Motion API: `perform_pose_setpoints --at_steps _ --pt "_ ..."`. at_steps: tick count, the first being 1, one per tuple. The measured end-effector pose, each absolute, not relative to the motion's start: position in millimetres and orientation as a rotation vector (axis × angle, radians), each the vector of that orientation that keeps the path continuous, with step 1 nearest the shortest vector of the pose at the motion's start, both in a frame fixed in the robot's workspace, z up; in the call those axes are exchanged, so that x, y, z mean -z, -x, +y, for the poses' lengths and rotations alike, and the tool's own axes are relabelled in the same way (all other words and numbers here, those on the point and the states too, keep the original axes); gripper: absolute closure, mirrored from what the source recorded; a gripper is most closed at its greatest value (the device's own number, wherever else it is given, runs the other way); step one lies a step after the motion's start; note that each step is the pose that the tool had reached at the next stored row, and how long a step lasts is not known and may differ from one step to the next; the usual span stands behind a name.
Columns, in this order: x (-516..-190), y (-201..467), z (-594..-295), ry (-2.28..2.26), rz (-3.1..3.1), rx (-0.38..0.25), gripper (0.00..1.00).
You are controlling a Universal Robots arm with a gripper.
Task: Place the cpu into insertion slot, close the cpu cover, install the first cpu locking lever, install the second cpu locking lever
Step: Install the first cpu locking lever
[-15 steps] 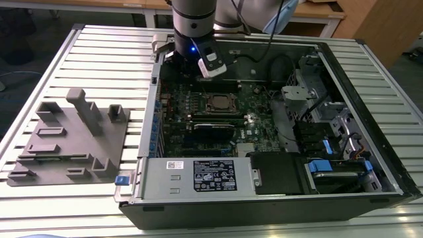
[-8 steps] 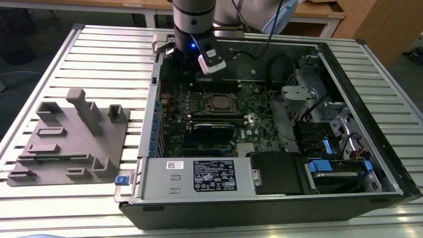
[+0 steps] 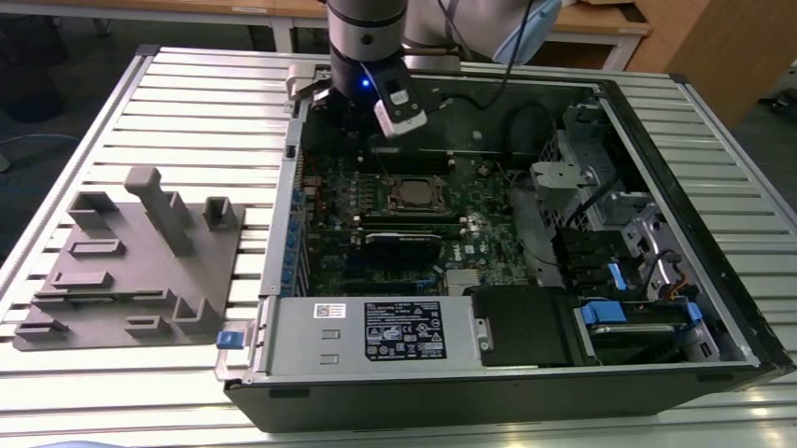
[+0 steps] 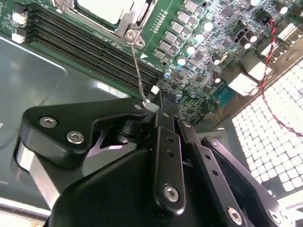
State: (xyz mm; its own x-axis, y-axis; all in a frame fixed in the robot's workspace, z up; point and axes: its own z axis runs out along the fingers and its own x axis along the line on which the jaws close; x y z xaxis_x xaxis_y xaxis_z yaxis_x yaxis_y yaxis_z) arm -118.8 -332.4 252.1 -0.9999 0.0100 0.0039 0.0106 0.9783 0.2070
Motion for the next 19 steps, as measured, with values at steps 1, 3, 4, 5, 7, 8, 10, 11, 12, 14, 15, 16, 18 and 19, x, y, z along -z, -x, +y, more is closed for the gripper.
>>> perform_pose_setpoints --at_steps 1,3,4,5,7,8,10,11,12,14,15,16,18,19 --pt "-252.0 118.1 -331.9 0.016 -3.122 0.327 0.89" --pt "-251.9 116.4 -330.8 0.016 -3.122 0.327 0.89" --pt "-251.9 115.5 -330.3 0.016 -3.122 0.327 0.89" --pt "-251.9 114.7 -329.9 0.016 -3.122 0.326 0.89" --pt "-251.9 113.0 -328.9 0.016 -3.122 0.324 0.89" --pt "-251.9 111.9 -328.6 0.016 -3.122 0.324 0.89" --pt "-251.9 109.2 -328.0 0.016 -3.122 0.323 0.89" --pt "-251.9 107.8 -327.6 0.016 -3.122 0.322 0.89" --pt "-251.9 106.3 -327.3 0.016 -3.122 0.321 0.89" --pt "-251.9 103.3 -326.6 0.016 -3.122 0.321 0.89" --pt "-251.9 102.0 -326.3 0.016 -3.122 0.32 0.89" --pt "-251.9 100.7 -325.9 0.016 -3.122 0.319 0.89" --pt "-251.9 98.2 -325.0 0.016 -3.123 0.318 0.89" --pt "-251.8 96.9 -324.7 0.016 -3.123 0.318 0.89"
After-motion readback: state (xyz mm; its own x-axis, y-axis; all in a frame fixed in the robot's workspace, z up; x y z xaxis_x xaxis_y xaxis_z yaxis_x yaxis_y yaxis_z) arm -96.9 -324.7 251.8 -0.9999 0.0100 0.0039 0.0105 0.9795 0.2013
